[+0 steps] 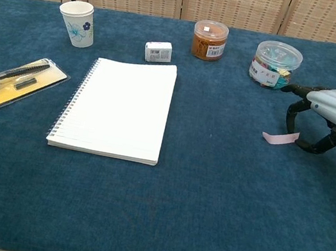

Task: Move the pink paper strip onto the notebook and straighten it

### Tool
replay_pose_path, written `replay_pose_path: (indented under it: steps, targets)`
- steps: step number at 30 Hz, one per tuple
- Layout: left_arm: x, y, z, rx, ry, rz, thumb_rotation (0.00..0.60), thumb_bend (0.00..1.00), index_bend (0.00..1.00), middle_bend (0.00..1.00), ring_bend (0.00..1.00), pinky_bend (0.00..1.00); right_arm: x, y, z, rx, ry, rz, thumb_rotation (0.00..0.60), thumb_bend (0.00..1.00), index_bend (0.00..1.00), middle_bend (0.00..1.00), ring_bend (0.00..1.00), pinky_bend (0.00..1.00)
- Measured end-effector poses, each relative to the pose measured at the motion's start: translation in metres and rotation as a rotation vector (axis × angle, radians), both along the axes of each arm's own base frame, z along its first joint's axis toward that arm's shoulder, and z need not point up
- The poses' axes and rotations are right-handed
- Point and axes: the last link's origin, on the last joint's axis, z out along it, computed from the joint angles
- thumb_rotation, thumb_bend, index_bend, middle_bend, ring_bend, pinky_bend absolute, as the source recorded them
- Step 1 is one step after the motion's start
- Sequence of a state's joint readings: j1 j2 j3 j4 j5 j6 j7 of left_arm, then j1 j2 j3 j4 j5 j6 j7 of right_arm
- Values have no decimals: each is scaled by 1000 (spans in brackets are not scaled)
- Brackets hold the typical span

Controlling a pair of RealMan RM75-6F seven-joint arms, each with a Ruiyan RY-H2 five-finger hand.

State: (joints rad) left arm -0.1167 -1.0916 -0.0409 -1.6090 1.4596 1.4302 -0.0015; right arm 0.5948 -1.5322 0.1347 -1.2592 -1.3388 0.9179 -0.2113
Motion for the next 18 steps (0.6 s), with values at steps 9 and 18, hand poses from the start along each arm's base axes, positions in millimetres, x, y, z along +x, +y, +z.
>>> replay_pose_path:
  steps: [9, 18]
  targets:
    - [0, 0, -1, -3, 1, 1, 600, 0, 0, 0, 0, 0, 1, 0, -2, 5, -5, -1, 600, 466, 511, 0, 0, 0]
    - [0, 0, -1, -5, 2, 2, 600, 0, 0, 0, 0, 0, 0, -1, -5, 8, -13, -6, 600, 466, 533, 0, 0, 0]
